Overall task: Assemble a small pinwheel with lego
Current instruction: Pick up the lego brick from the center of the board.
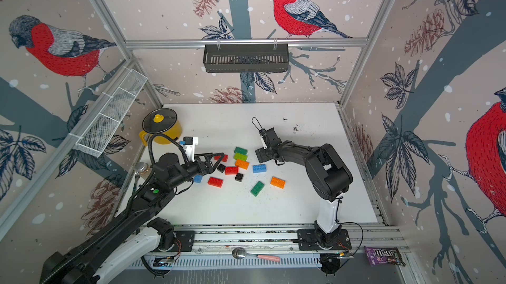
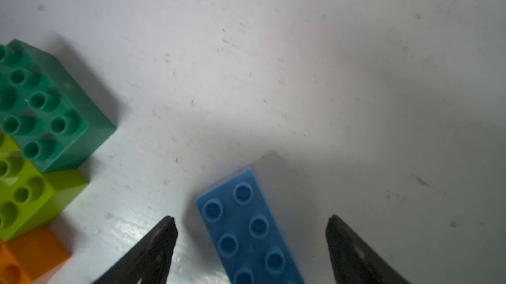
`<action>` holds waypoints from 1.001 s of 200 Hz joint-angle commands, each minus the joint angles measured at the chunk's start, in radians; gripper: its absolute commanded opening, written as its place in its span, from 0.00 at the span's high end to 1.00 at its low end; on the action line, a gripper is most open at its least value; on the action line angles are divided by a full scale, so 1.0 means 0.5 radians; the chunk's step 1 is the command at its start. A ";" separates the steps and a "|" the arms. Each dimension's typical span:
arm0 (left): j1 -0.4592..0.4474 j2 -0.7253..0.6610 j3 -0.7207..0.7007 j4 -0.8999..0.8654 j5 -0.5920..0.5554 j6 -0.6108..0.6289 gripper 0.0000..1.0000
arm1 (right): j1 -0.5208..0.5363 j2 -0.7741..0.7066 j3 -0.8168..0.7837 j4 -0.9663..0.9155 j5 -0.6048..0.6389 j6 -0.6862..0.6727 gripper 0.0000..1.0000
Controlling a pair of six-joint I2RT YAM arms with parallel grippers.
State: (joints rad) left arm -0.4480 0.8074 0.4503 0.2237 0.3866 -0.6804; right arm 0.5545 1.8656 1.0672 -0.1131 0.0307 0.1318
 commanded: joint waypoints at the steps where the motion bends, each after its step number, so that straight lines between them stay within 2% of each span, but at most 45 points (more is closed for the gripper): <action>1: 0.001 -0.004 -0.008 0.006 -0.045 0.008 0.02 | -0.003 0.010 0.013 -0.073 -0.027 0.012 0.19; 57: 0.000 0.008 -0.017 0.002 -0.092 -0.014 0.03 | -0.004 -0.028 -0.031 -0.052 -0.005 0.040 0.37; 88: 0.000 0.011 -0.015 -0.015 -0.108 -0.016 0.03 | -0.003 -0.039 -0.034 -0.020 -0.003 0.051 0.42; 129: 0.000 0.016 -0.022 -0.025 -0.121 -0.026 0.03 | -0.001 -0.048 -0.041 -0.011 0.000 0.083 0.54; 166: 0.000 0.011 -0.020 -0.041 -0.139 -0.036 0.03 | -0.001 -0.173 -0.126 -0.007 0.031 0.203 0.66; 200: 0.002 0.018 -0.029 -0.046 -0.121 -0.051 0.03 | 0.002 -0.378 -0.257 -0.080 0.151 0.437 0.67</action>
State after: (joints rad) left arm -0.4480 0.8150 0.4397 0.1982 0.3286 -0.6998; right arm 0.5549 1.7344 0.9741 -0.1329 0.0551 0.2420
